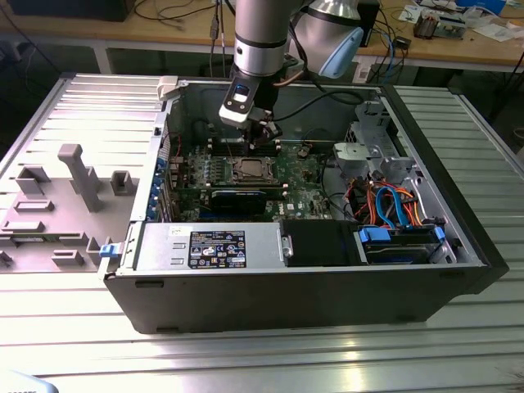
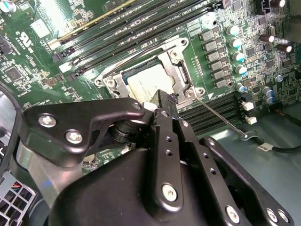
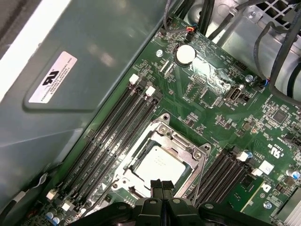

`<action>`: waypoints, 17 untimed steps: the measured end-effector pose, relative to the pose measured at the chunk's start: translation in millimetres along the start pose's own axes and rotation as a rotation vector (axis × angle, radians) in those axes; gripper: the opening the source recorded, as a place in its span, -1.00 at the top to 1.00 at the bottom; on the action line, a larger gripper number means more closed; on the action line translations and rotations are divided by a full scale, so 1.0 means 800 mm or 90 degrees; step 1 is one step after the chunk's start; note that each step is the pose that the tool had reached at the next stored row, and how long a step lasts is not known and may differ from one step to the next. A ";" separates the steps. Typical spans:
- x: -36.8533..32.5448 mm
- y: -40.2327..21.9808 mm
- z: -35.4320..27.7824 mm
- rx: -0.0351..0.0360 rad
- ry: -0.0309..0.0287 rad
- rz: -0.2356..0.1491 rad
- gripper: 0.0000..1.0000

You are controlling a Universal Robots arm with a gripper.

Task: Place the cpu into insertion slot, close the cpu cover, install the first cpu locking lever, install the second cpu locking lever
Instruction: 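Install the first cpu locking lever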

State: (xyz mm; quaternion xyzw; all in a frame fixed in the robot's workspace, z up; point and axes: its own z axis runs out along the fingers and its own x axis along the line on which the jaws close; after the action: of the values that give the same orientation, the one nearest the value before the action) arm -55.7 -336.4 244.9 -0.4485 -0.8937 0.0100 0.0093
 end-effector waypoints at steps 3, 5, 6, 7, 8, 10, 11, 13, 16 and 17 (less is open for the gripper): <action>0.0000 0.0000 0.0000 0.0000 -0.0002 -0.007 0.79; 0.0000 0.0000 0.0000 0.0000 -0.0002 -0.010 0.79; 0.0000 0.0000 0.0000 0.0001 -0.0003 -0.012 0.79; 0.0000 0.0000 0.0000 0.0001 -0.0003 -0.014 0.79; 0.0000 0.0000 0.0000 0.0001 -0.0004 -0.015 0.79; 0.0000 0.0000 0.0000 0.0001 -0.0005 -0.019 0.79; 0.0000 0.0000 0.0000 0.0001 -0.0006 -0.022 0.79; 0.0000 0.0000 0.0000 0.0002 -0.0007 -0.026 0.79; 0.0000 0.0000 0.0000 0.0002 -0.0008 -0.032 0.79; 0.0000 0.0000 0.0000 0.0002 -0.0009 -0.034 0.79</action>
State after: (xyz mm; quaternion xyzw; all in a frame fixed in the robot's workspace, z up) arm -55.6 -336.4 244.9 -0.4242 -0.9055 0.0102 0.0090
